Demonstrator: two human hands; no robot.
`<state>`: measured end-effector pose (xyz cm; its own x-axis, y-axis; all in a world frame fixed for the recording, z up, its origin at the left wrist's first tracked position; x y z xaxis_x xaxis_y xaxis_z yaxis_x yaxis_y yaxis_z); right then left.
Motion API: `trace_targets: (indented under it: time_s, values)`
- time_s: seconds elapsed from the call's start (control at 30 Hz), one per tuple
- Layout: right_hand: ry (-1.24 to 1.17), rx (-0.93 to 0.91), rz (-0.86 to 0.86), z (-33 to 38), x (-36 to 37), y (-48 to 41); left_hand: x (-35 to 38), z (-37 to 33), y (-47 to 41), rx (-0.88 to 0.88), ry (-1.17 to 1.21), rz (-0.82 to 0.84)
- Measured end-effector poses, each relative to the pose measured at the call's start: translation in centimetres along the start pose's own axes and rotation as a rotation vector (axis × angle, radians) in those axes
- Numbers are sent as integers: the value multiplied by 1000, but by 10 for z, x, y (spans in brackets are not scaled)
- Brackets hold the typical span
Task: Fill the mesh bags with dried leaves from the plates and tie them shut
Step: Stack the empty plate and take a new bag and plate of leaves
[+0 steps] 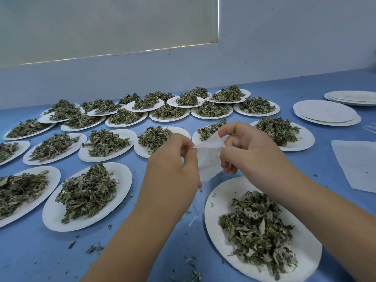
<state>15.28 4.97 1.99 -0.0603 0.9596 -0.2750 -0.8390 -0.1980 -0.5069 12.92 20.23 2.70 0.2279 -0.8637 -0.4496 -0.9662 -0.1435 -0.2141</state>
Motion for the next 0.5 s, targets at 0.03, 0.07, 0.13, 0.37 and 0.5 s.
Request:
trace_targets:
  time_s: [0.03, 0.07, 0.13, 0.37, 0.5]
  values:
    - [0, -5, 23, 1, 1, 1, -2, 2, -1, -79, 56, 6]
    - [6, -11, 50, 2, 4, 2, -2, 4, -2, -149, 108, 16]
    - [24, -31, 102, 5, 9, 4, -1, 8, -4, -258, 205, 55]
    - [35, -30, 202, 9, 18, 9, 8, 15, -6, -304, 248, 66]
    - [88, -49, 106, 10, 15, 6, 7, -2, 2, 62, -26, -36]
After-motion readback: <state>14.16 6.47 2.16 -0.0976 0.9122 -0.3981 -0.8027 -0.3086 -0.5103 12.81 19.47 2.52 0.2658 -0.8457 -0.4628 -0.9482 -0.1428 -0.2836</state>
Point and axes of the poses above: each hand's wrist, its own y-axis away from the middle knuckle, its own x-axis out of the palm, z = x × y, the point moved 5 cm from there along -y, towards the middle knuckle, and after that the axes turned 13 degrees about -x, right-handed, at the moved point
